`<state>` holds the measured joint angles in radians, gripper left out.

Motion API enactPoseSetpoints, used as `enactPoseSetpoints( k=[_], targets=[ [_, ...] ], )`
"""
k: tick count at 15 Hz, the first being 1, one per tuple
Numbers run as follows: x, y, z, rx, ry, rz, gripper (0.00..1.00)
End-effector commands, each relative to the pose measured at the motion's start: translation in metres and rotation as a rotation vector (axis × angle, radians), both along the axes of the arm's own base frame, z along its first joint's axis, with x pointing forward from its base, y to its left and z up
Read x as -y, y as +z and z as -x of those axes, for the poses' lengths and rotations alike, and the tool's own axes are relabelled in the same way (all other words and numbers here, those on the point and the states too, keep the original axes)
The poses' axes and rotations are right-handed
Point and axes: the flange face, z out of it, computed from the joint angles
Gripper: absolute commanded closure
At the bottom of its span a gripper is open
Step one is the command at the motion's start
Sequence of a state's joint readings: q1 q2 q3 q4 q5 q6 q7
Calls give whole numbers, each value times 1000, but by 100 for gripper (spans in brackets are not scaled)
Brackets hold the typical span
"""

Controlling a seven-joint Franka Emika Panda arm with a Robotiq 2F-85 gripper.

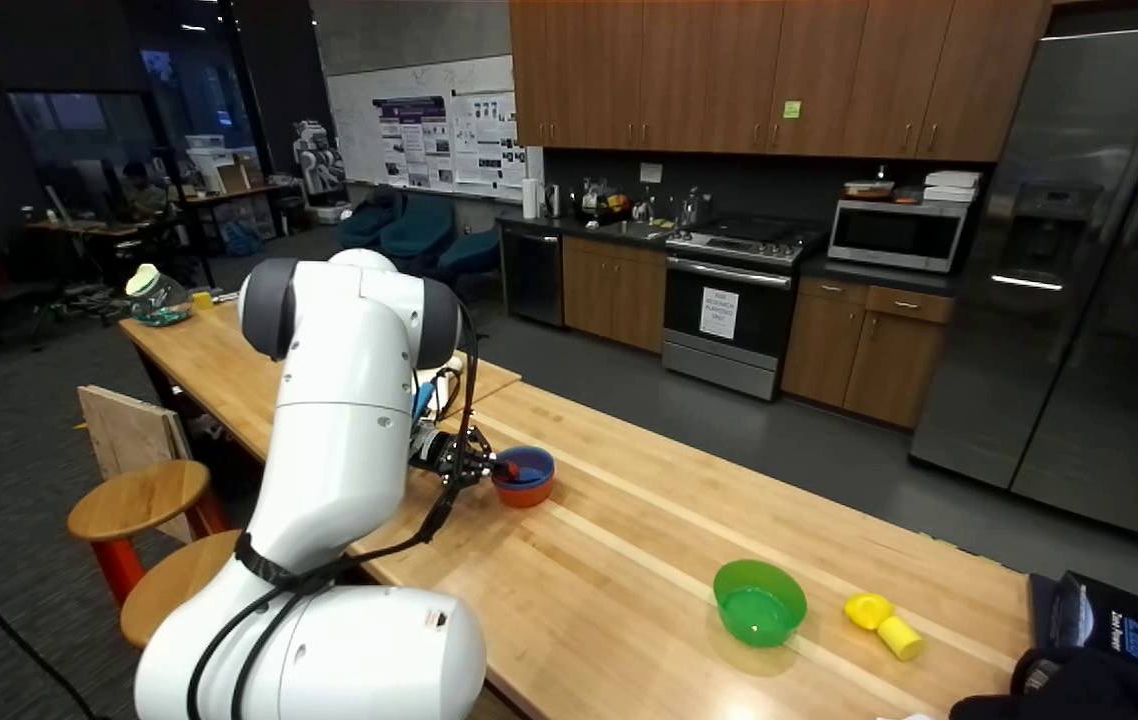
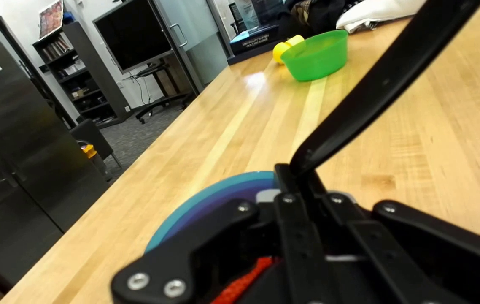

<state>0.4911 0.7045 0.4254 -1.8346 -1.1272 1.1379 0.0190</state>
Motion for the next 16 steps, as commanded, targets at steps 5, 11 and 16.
enactPoseSetpoints(
  k=[5, 11, 16],
  targets=[
    [3, 5, -3, -10, -24, -34, 98],
    [3, 7, -6, -58, -7, -121, 98],
    [4, 17, -14, -79, -7, -189, 98]
  ],
)
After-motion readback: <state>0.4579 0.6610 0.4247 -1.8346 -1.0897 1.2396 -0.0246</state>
